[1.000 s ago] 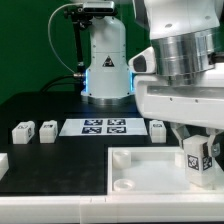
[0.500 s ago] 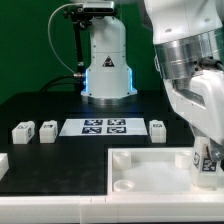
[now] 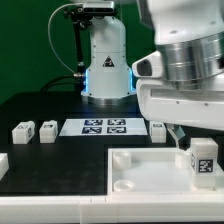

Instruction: Assemble one leg

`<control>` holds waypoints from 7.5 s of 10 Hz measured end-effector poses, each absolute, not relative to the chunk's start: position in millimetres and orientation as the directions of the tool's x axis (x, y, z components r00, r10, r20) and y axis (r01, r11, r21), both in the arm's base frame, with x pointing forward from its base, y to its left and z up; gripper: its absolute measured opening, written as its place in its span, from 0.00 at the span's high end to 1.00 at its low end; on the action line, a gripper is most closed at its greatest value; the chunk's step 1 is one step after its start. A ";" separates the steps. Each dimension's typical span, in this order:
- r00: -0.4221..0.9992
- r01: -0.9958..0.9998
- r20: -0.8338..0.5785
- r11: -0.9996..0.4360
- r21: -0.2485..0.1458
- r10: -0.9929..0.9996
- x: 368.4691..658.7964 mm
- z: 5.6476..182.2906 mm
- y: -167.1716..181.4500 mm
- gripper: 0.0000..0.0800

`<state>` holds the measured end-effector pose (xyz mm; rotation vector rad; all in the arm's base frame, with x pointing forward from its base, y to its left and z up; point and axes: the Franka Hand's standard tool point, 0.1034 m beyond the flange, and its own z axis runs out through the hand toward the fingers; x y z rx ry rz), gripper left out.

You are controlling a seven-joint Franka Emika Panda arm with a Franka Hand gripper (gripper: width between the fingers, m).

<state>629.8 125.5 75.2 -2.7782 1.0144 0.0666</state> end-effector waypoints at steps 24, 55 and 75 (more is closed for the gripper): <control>0.959 -0.281 -0.059 -0.950 -0.134 -0.276 630.2 70.9 119.5 0.19; 0.998 0.068 0.002 -0.997 -0.031 0.068 635.4 73.2 117.9 0.33; -0.292 -0.956 -0.196 0.288 0.048 -0.936 641.2 74.6 119.9 0.20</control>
Offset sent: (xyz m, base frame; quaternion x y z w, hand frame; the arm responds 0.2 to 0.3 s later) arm 0.0086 -0.0127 0.0066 -0.0871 0.0637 -0.4675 0.8774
